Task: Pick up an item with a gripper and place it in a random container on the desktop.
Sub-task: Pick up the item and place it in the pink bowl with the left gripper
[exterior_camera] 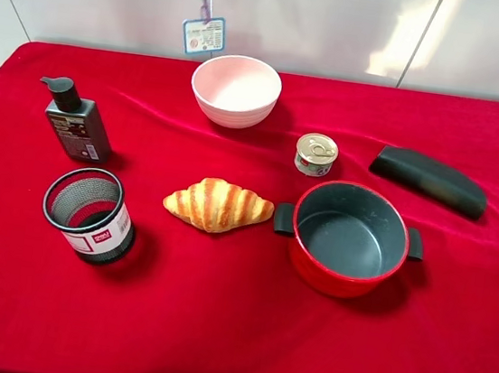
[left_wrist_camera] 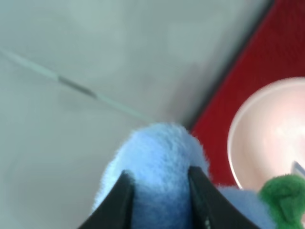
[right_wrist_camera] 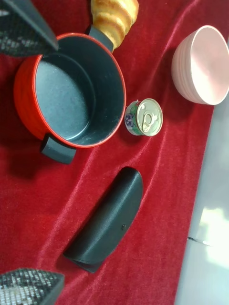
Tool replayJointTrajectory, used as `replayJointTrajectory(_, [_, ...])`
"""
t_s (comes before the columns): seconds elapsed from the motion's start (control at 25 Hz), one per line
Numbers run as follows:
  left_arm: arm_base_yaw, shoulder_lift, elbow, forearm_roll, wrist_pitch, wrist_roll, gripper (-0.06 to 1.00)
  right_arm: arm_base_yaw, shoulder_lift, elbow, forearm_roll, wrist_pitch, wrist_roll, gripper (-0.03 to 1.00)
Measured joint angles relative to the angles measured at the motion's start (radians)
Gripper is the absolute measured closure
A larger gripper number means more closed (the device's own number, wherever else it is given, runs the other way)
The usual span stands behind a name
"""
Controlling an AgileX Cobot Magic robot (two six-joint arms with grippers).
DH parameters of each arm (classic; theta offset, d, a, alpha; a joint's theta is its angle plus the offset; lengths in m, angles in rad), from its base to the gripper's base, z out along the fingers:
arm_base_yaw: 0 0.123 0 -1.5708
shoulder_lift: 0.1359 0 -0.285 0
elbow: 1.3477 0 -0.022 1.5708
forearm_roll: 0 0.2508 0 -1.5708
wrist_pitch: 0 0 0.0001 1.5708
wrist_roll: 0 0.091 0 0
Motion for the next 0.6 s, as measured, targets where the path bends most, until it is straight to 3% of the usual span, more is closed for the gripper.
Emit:
replayJointTrajectory(0.24, [-0.004, 0.116, 0.0, -0.001, -0.197, 0.0, 0.73, 0.0, 0.0, 0.0, 0.0, 0.0, 0.0, 0.27])
replayJointTrajectory(0.6, [-0.047, 0.266, 0.0, -0.001, -0.354, 0.0, 0.73, 0.0, 0.0, 0.0, 0.0, 0.0, 0.0, 0.27])
